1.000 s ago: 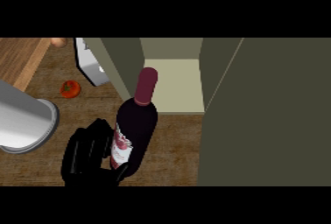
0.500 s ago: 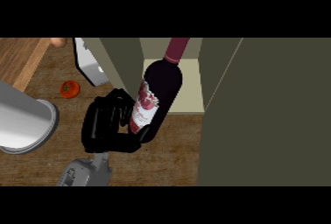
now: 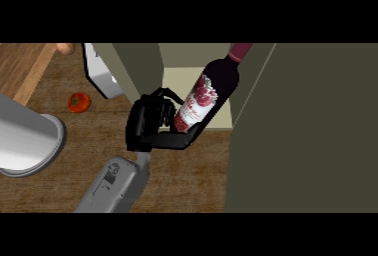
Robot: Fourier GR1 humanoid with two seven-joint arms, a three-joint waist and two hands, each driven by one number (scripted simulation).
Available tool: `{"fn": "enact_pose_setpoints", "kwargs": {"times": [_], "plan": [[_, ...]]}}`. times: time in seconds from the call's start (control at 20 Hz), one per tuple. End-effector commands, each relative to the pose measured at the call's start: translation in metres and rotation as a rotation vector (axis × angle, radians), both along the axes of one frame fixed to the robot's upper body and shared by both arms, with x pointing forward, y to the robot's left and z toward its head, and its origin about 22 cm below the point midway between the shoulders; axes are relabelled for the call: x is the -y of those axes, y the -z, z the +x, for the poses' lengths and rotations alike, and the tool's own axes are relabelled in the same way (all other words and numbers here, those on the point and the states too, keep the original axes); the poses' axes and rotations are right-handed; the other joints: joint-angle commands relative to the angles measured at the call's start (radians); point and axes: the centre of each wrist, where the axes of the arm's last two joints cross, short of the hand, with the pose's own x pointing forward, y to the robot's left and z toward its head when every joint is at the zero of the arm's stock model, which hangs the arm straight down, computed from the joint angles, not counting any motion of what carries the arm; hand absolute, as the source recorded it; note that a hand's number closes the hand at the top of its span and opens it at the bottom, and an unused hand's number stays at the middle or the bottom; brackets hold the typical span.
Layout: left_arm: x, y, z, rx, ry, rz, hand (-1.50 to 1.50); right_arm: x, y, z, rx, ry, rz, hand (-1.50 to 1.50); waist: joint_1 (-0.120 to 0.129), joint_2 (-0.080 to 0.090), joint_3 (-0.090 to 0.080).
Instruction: Pick up the wine, place it into the cabinet and close the cabinet
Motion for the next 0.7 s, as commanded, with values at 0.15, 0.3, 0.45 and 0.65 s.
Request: {"fn": "enact_pose_setpoints", "kwargs": {"times": [0.15, 0.3, 0.45, 0.65], "plan": [[0.017, 0.012, -0.002, -0.031, -0.021, 0.026, 1.5, -0.005, -0.001, -0.003, -0.001, -0.001, -0.002, -1.5, 0.004, -0.001, 0.0], [0.034, 0.021, 0.009, -0.052, -0.046, 0.019, 1.5, 0.007, 0.002, -0.014, -0.001, -0.007, 0.011, -1.5, -0.004, 0.0, 0.0], [0.025, 0.06, 0.008, -0.06, -0.066, 0.037, 1.5, 0.012, -0.003, 0.003, -0.008, 0.003, 0.023, -1.5, -0.008, 0.003, 0.0], [0.022, 0.056, 0.005, -0.103, -0.063, 0.03, 1.5, 0.006, -0.016, -0.022, 0.01, 0.007, -0.002, -1.5, -0.002, -0.001, 0.0]]}}
